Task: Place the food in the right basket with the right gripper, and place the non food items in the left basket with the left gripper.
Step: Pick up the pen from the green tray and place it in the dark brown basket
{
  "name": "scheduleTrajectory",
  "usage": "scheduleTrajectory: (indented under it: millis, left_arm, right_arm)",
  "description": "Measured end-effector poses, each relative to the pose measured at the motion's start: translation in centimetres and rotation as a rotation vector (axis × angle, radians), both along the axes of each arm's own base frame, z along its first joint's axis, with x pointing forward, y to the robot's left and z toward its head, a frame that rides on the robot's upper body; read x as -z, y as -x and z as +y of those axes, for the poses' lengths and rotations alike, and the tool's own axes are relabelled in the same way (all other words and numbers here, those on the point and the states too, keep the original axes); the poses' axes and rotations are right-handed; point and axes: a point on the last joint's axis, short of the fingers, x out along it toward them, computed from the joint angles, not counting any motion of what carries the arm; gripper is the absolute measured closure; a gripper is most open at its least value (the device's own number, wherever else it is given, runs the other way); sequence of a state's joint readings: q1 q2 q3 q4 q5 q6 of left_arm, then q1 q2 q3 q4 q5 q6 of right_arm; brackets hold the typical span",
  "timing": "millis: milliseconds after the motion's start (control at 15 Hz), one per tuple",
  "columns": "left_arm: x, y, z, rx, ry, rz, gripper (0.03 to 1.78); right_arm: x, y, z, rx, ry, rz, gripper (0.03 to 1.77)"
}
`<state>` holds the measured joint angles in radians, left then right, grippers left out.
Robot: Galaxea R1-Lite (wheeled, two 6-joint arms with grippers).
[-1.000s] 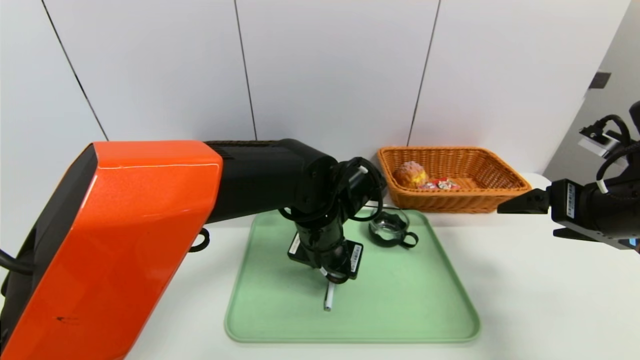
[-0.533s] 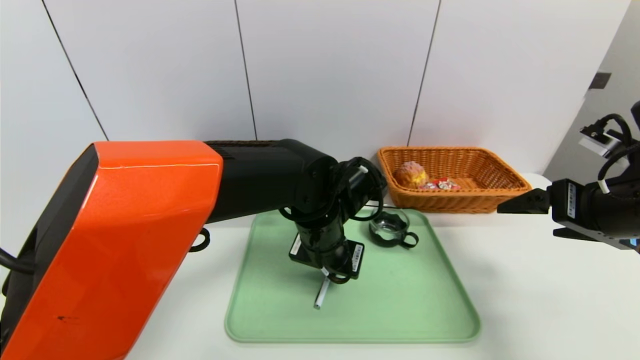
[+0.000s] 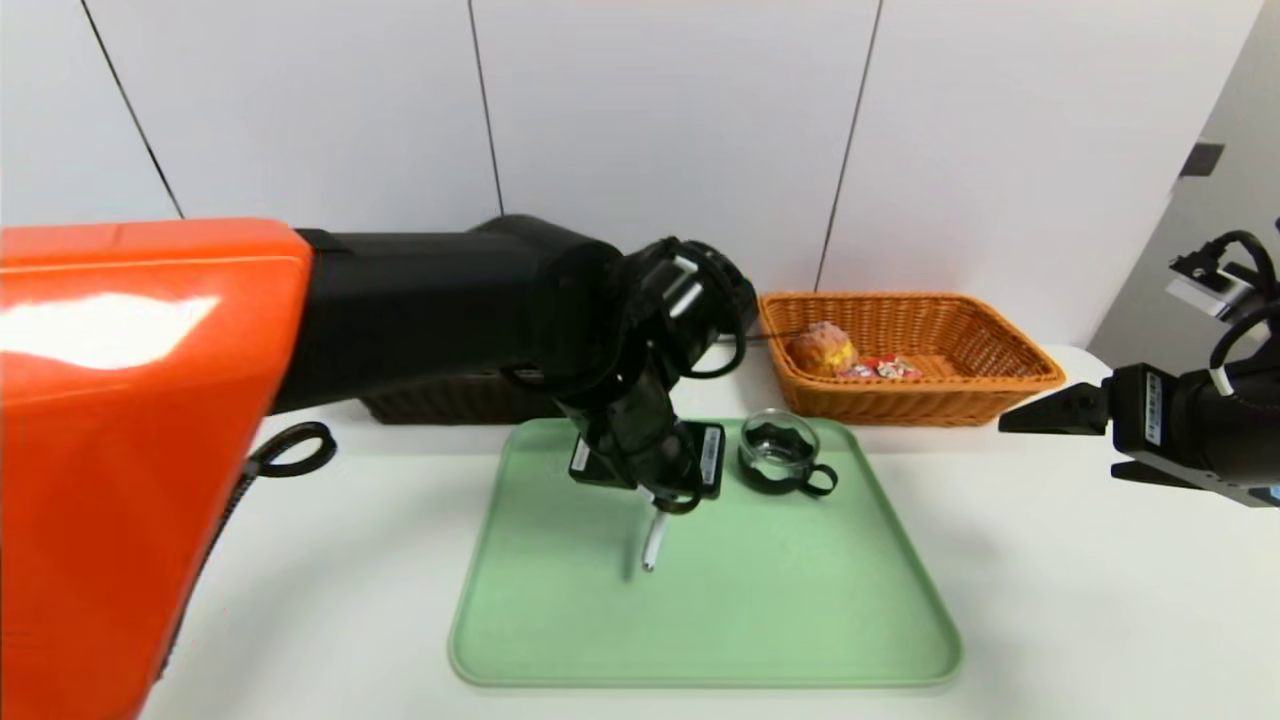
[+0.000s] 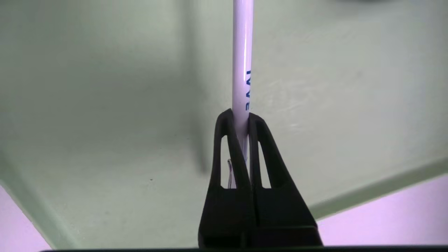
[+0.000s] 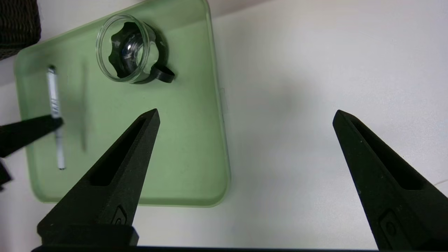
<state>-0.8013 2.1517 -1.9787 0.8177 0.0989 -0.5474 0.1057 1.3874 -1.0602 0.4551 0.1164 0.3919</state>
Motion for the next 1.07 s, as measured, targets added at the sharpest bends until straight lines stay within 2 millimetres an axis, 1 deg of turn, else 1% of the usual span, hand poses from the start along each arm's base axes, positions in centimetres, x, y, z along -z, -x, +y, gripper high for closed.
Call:
scheduleTrajectory:
  millis: [133,200,333,400,467,533,667,800,933,1067]
  left_arm:
    - [-2.9,-0.3,1.4,-0.097,0.171,-0.027,1.76]
    - [-4.3,-0.7,2.4,-0.157,0.263,-0.036,1.76]
    - [-7.1,-2.2,5.1,-0.317,0.467,-0.094,1.76]
    - [-8.2,-3.0,6.5,-0.391,0.551,-0.123,1.76]
    - [-9.1,-3.7,8.2,-0.464,0.615,-0.147,1.76]
    - [-9.6,-4.5,9.8,-0.532,0.652,-0.16,1.76]
    - [-9.8,-6.1,13.3,-0.681,0.706,-0.171,1.76]
    - [-9.3,-7.7,16.1,-0.817,0.747,-0.161,1.76]
    - [-8.0,-9.4,18.2,-0.928,0.762,-0.136,1.76]
    - [-6.3,-11.0,19.4,-1.004,0.766,-0.107,1.76]
  right_arm:
    - [0.1,0.1,0.0,0.001,0.001,0.002,0.09]
    - [0.1,0.2,0.0,0.004,0.001,0.003,0.09]
    - [0.1,0.2,-0.1,0.01,-0.002,0.004,0.09]
    - [0.1,0.2,-0.1,0.01,-0.001,0.003,0.09]
    - [0.0,0.1,-0.1,0.012,-0.001,-0.003,0.09]
    - [-0.1,0.1,-0.1,0.014,-0.002,-0.006,0.09]
    - [-0.2,0.0,-0.1,0.015,-0.003,-0.015,0.09]
    - [-0.5,-0.3,-0.1,0.016,-0.007,-0.052,0.09]
    - [-0.7,-0.4,-0.1,0.019,-0.007,-0.073,0.09]
    - [-0.7,-0.5,-0.1,0.02,-0.007,-0.073,0.09]
